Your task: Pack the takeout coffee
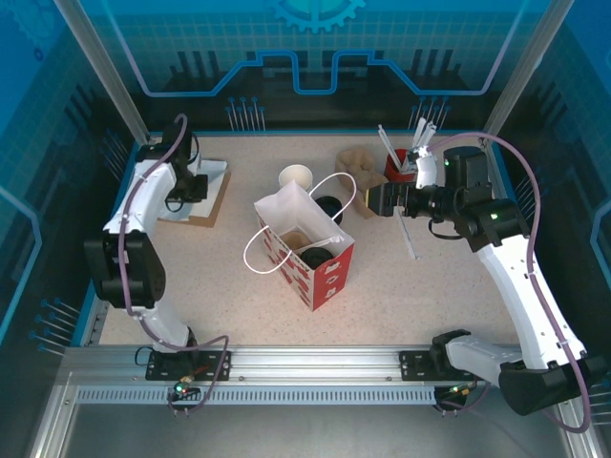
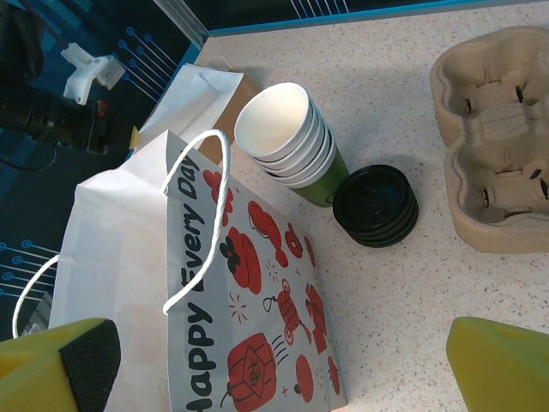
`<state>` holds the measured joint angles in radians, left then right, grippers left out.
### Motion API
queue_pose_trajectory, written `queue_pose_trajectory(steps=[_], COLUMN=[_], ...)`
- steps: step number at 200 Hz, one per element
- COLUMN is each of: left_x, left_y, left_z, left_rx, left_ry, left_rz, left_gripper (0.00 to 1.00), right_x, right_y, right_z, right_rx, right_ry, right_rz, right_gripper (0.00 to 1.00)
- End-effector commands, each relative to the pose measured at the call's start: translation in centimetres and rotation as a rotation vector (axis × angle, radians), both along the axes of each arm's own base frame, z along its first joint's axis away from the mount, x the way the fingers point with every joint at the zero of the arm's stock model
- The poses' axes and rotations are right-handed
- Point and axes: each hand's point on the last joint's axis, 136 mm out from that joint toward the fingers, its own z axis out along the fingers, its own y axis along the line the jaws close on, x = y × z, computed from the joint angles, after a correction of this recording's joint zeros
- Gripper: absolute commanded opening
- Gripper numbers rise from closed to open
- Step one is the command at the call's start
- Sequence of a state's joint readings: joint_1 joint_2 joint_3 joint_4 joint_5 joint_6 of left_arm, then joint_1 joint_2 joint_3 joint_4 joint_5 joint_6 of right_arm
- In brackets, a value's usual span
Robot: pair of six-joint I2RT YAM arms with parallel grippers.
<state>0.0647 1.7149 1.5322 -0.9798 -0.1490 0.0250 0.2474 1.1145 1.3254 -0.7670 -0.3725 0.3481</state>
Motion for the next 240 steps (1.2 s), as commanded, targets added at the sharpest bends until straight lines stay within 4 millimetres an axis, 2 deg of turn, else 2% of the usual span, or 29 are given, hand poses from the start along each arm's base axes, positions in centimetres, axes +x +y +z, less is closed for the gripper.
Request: queue_pose_trajectory(steps=[1,27,64,88,129,161,167,192,226,240], left_x=[-0.8,-1.3,0.2,1.8,3.8,4.6,4.6,4.9,5.1,5.2], left_y=[-1.1,-1.1,-1.5,-1.2,0.7,0.6,0.6,0.7,1.2,1.4], left_z=[0.6,-1.6,-3.4,-3.8,-3.8,-4.3,-4.5,-4.8,-5.0,-5.1], left_rx=[-0.067,-0.063,-0.104,-0.093,0.010,0.004,0.003,0.006,0.038,0.050], left_ry=[-0.036,0.017,0.036,0.036,0.041,0.046,0.045,0.052,0.061,0.065], left_rz=[-0.007,-0.010,0.002,0.007,0.030,0.019,0.021,0.020,0.020,0.022], left_gripper=[0.00,0.00,0.00,0.00,0.00,0.00,0.06,0.20,0.28,0.36], right_x=[0.1,0.2,0.1,0.0,-0.1,-0.1,-0.1,0.0,0.1,0.2], right_y=[-0.3,-0.2,-0.3,-0.4,-0.5,-0.6,-0.6,-0.6,-0.5,-0.4], right_z=[0.5,0.3,0.1,0.1,-0.2,-0.3,-0.4,-0.4,-0.3,-0.4], right_rx=[0.015,0.023,0.012,0.009,-0.001,-0.006,-0.006,-0.006,-0.003,-0.003], right_ry=[-0.027,-0.021,-0.019,-0.020,-0.016,-0.015,-0.014,-0.012,-0.011,-0.010], right_rz=[-0.002,-0.002,-0.005,-0.006,-0.012,-0.015,-0.013,-0.011,-0.009,-0.008], right_gripper=[1.00,1.00,1.00,1.00,1.00,1.00,1.00,1.00,1.00,1.00])
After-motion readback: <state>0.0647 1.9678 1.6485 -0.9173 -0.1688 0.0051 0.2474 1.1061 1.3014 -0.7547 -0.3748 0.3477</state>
